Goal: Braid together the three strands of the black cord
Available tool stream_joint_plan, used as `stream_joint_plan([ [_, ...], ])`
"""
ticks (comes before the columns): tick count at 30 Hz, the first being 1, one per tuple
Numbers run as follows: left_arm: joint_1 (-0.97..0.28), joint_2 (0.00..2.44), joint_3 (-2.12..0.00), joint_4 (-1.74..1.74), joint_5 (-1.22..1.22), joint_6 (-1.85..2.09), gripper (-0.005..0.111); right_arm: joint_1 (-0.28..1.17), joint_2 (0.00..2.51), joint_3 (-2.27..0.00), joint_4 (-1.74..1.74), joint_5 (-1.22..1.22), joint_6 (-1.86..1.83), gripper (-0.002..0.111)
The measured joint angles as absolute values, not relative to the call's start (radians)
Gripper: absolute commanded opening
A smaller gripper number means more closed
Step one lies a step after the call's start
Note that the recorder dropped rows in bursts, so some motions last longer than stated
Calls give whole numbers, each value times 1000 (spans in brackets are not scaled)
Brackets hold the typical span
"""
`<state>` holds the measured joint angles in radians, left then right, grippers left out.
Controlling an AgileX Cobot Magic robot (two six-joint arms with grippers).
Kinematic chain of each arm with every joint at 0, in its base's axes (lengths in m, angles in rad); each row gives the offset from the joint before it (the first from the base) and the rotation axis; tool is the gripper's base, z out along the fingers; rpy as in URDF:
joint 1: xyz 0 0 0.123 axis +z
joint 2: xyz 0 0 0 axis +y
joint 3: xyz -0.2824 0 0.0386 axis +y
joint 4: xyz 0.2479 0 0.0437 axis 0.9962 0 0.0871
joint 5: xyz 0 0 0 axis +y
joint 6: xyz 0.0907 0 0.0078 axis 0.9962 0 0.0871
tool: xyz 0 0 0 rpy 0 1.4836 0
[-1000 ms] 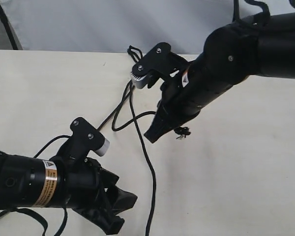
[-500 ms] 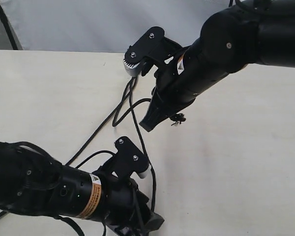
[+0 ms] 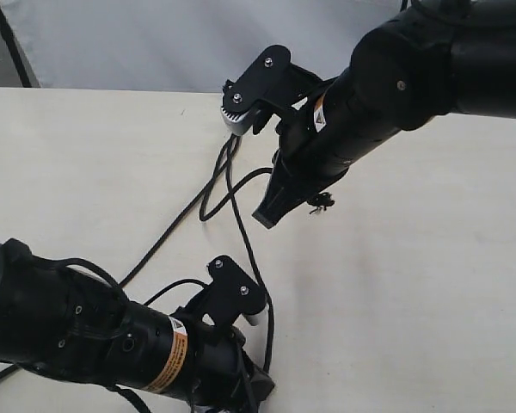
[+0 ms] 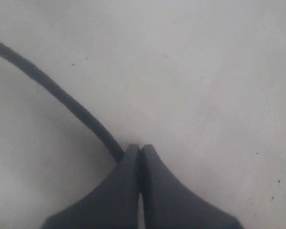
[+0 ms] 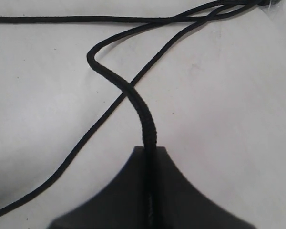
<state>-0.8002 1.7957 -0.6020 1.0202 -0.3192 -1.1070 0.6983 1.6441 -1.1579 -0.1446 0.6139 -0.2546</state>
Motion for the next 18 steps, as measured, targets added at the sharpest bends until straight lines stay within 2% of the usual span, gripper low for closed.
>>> stream_joint_plan([
  [18,-801,1762,-507,981,-270,-1158,0,487,1644,-1158,-155,691,-178,-1],
])
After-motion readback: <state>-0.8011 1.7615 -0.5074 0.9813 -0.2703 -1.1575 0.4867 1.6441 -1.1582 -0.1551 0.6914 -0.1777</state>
